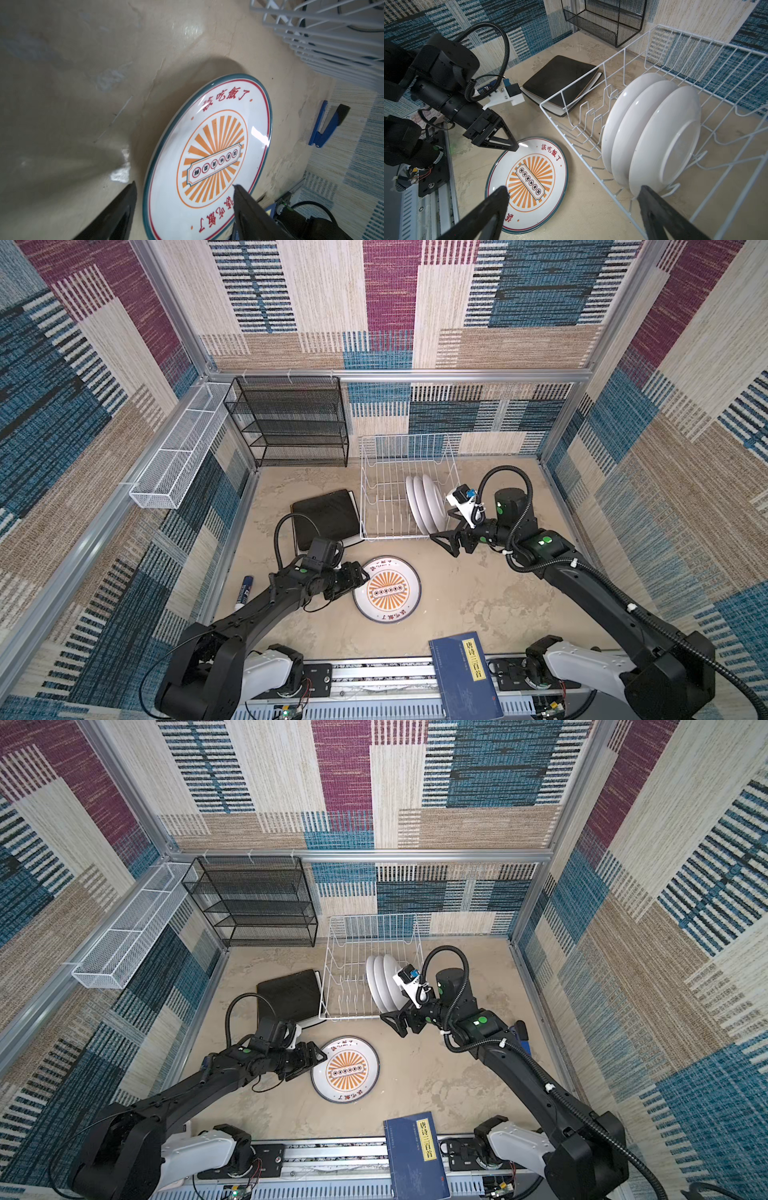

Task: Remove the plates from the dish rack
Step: 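Open the left gripper and lift it off the printed plate, then move the left gripper to the top edge of the white plates in the rack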

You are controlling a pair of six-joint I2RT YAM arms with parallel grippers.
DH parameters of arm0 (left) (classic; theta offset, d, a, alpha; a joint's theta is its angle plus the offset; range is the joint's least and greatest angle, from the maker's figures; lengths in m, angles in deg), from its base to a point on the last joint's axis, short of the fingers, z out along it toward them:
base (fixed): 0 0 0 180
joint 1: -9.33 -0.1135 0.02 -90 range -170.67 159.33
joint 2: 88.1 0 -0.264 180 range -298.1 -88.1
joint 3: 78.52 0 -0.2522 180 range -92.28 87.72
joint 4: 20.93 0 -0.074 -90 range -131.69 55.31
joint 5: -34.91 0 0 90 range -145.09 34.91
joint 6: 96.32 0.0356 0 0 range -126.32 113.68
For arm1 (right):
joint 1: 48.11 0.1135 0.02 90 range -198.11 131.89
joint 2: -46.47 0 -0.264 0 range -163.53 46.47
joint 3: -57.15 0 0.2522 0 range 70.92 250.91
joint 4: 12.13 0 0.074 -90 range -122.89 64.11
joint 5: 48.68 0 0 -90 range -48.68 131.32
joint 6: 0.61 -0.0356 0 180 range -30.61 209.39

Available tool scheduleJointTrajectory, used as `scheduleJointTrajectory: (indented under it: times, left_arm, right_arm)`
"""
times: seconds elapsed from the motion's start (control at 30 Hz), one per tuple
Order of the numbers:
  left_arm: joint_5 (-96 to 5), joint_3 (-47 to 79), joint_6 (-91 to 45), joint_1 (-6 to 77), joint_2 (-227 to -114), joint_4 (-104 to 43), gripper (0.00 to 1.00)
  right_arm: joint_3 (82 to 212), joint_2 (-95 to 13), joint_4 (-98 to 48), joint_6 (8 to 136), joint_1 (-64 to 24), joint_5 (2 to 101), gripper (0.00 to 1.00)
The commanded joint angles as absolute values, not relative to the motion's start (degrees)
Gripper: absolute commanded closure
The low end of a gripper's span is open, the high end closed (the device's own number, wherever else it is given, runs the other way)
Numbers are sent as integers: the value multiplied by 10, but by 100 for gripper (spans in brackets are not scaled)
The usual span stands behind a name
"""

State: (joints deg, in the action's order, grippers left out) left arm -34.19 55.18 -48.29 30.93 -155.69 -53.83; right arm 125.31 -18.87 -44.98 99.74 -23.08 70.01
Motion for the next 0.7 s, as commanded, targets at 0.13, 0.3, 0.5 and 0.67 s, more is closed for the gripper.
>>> scheduleJointTrajectory:
  times: [0.13,0.3,0.5,0.67]
  left_arm:
    - [-444,471,-411,309,-1476,-656,22]
    - [-451,358,-366,309,-1480,-695,23]
    - [-405,235,-359,309,-1556,-699,24]
    - [-369,143,-375,322,-1649,-689,27]
  right_arm:
    - [1271,-190,-426,990,-231,661,1]
    - [1288,-194,-416,979,-231,644,1]
    - [1316,-202,-420,959,-231,618,1]
    - [1326,-207,-420,940,-231,603,1]
